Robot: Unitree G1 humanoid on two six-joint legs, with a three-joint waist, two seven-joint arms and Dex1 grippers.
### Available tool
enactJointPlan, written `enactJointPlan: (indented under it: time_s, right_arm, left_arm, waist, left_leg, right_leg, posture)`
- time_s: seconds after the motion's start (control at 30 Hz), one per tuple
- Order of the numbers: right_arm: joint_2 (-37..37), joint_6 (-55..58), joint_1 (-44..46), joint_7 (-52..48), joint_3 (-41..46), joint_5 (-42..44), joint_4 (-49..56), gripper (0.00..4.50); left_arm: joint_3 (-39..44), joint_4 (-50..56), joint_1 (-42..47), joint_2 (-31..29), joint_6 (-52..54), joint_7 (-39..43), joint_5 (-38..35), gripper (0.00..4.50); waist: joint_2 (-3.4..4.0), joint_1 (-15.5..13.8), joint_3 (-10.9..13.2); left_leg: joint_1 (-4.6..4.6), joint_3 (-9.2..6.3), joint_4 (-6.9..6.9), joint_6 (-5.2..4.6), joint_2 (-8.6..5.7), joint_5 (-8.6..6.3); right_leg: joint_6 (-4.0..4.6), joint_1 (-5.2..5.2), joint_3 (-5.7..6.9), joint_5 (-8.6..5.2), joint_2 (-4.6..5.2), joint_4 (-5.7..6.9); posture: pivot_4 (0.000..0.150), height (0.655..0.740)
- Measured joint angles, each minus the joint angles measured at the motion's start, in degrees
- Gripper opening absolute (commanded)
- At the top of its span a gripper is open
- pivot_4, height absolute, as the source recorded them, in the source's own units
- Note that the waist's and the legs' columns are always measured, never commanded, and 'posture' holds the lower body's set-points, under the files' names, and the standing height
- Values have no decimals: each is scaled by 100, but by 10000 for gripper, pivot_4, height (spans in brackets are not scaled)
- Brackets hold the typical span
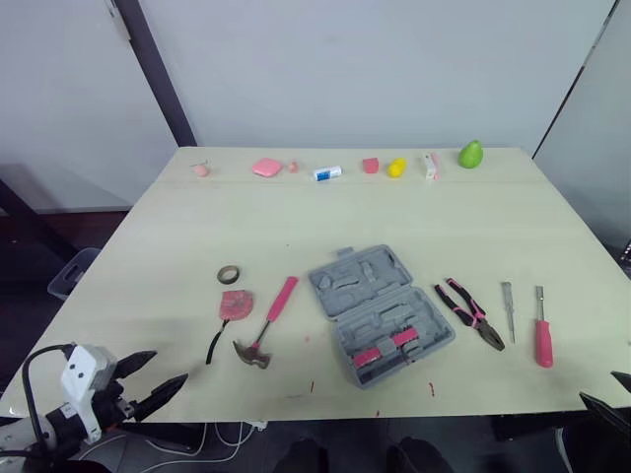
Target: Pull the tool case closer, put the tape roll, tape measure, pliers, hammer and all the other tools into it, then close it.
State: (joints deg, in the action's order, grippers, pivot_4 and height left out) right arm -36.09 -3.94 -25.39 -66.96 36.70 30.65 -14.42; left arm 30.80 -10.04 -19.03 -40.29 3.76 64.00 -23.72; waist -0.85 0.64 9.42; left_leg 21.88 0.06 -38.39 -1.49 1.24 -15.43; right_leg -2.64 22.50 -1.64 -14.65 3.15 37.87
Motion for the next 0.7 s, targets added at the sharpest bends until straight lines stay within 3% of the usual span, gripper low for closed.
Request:
enactJointPlan:
  time_s: [0.43,0.7]
  right_arm:
    - [-65,-49,426,7,-31,-35,3,45000]
    - [-112,184,669,331,-319,-148,432,45000]
  left_arm:
    - [-208,-224,80,-377,96,487,-76,44638]
    - [-305,568,290,-587,943,721,-581,44638]
  waist:
    - [5,-2,-2]
    - [8,0,-1]
  left_leg:
    - [9,8,15,-1,1,-2]
    - [4,9,9,-1,2,-1]
  right_leg:
    - [1,17,0,0,0,-8]
    - [0,16,-16,1,3,-1]
  posture:
    - [1500,7400]
    - [1500,7400]
